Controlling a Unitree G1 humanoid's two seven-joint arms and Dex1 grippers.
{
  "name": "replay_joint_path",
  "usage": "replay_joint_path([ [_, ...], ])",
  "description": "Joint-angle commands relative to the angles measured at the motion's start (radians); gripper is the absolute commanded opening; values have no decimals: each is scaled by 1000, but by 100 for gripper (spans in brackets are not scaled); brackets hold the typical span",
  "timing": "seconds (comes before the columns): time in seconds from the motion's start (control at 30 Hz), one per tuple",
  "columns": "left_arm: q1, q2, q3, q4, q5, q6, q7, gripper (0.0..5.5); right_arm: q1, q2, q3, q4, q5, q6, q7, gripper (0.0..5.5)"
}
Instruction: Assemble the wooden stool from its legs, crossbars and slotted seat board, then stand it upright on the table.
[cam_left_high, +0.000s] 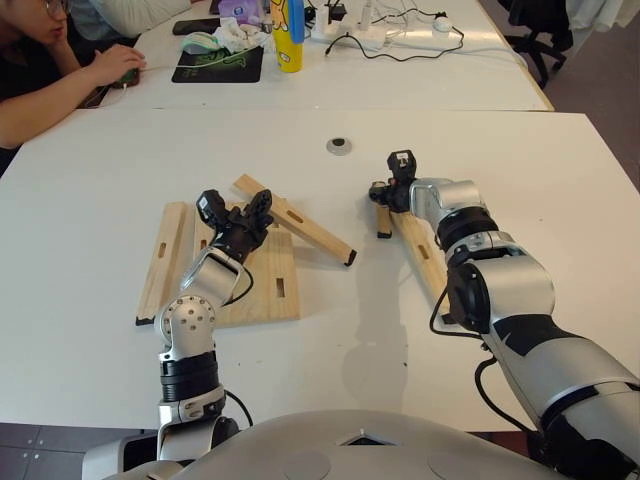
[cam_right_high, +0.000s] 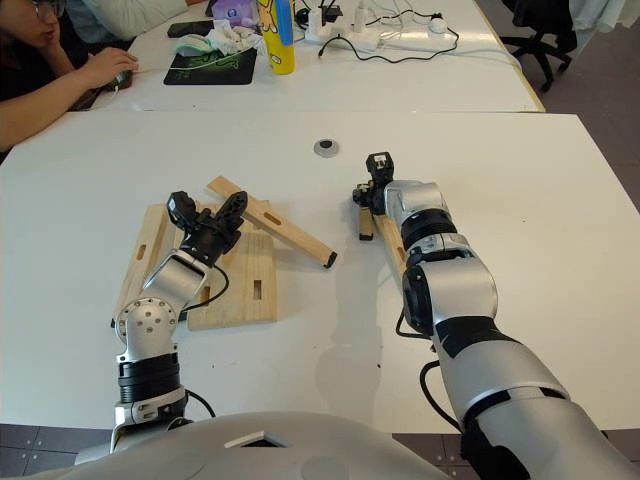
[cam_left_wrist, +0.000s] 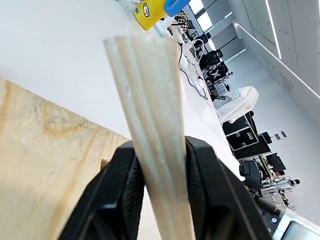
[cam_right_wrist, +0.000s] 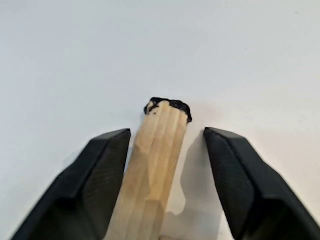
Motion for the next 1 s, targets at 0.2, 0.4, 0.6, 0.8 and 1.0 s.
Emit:
replay_joint_path([
  [0.2,14,12,2,16,47,17,23,107,3,46,44,-9,-15,6,46,146],
  [0.4,12,10,2,19,49,15,22,107,3,56,48,-35,-4,22,68,130],
  [0.6,8,7,11,-22,34,18,43,107,-5,65,4,-192,68,29,129,130],
  [0.8,-64,55,87,-290,-113,80,200,104,60,40,-40,-346,118,61,98,130],
  [1.0,4,246,230,-509,-369,132,420,104,249,12,-192,-679,210,116,-20,130],
])
